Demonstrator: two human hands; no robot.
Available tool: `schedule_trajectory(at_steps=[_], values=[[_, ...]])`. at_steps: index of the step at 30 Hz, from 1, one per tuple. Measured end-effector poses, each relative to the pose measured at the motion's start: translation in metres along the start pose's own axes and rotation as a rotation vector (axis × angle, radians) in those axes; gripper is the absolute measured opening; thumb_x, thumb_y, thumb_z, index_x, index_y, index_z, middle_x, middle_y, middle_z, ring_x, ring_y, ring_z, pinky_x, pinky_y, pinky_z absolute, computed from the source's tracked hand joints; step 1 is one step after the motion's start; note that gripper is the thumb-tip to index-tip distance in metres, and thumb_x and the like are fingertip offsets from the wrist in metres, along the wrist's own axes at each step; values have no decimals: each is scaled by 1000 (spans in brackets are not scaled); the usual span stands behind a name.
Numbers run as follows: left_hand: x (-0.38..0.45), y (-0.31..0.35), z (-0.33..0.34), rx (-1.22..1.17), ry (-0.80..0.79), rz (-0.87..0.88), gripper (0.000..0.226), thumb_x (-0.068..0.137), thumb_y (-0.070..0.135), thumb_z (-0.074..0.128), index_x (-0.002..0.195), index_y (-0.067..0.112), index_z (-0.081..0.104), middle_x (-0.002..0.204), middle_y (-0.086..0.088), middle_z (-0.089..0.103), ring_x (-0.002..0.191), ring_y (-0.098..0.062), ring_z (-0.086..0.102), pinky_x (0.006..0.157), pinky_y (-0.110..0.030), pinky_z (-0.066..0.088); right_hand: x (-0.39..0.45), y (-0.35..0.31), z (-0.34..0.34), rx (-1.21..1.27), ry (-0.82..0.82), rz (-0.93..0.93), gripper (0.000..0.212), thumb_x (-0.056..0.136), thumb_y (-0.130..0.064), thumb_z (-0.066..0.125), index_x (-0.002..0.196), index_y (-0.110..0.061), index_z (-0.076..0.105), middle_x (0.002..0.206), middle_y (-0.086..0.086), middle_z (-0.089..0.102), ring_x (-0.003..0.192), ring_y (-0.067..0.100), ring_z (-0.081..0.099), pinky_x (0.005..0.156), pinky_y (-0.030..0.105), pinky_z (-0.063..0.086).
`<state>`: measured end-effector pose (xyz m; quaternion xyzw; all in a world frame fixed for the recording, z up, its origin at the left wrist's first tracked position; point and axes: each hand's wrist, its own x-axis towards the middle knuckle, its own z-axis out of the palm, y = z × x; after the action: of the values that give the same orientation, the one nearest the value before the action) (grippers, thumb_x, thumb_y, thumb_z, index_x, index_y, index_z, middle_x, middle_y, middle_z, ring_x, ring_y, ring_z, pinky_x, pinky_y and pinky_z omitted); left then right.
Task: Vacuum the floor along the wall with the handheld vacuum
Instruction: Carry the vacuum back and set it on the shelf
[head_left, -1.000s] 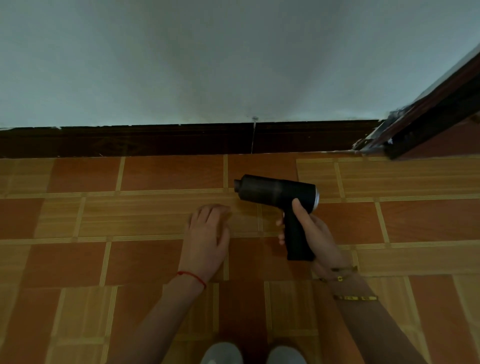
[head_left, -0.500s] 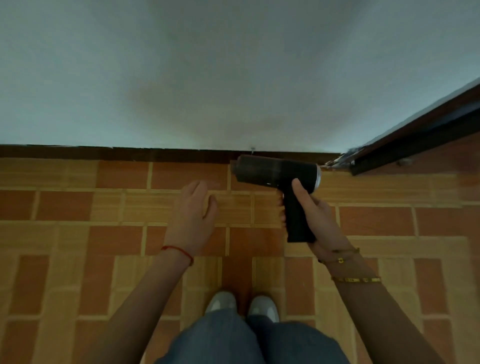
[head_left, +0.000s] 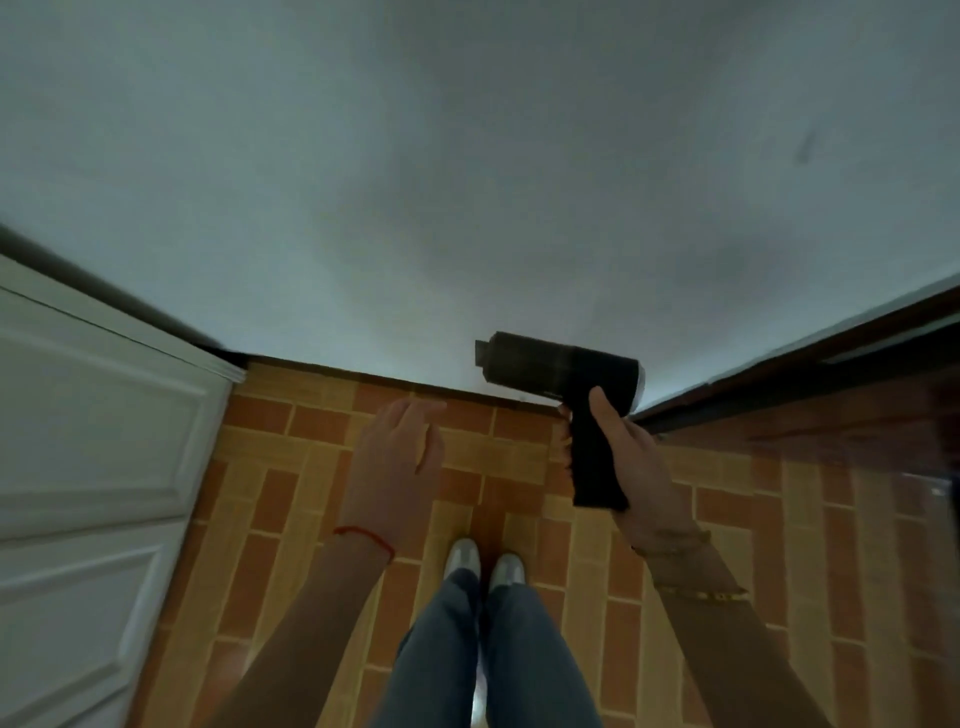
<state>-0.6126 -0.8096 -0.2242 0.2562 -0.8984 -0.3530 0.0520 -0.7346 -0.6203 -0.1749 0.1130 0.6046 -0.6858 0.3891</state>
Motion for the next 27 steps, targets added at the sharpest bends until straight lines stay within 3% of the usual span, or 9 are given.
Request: schedule_trajectory(at_steps=[6,9,14,16,22,27], values=[[-58,59,-84,28,26,-42,28,99,27,45,119,18,62,114,0,61,101,-15,56,89,-35,50,-89,-44,29,2,-82,22,45,86,-40,60,105,1,61,77,11,62,59,21,57,56,30,49],[-85,78,-106,22,53,-76,49,91,45,30,116,18,63,113,1,61,102,-14,56,89,-33,49,-110,-51,32,-33,-107,56,47,80,-43,64,100,0,64,77,13,64,59,22,59,55,31,51],[-124,93,-107,46,174,-173,31,97,27,44,121,18,62,117,-1,63,107,-16,59,94,-40,51,-119,-61,24,-121,-212,165,62,70,-52,68,105,-1,66,78,12,66,59,21,62,56,31,51],[-139,107,-100,58,247,-229,26,100,21,49,121,19,62,120,0,62,110,-16,58,96,-36,49,-120,-68,17,-177,-286,175,58,72,-53,67,103,-4,66,78,11,66,61,21,64,56,31,52],[-185,155,-72,36,467,-481,26,99,20,52,122,20,62,121,2,60,113,-14,53,92,-23,37,-120,-90,-1,-390,-438,181,59,77,-51,62,106,0,65,81,13,66,64,24,64,61,33,52],[-230,187,-50,-12,641,-646,23,97,17,55,118,20,63,118,0,61,107,-15,55,86,-27,41,-129,-97,-6,-524,-636,190,54,77,-52,61,99,-4,66,78,13,63,62,25,60,61,34,50]])
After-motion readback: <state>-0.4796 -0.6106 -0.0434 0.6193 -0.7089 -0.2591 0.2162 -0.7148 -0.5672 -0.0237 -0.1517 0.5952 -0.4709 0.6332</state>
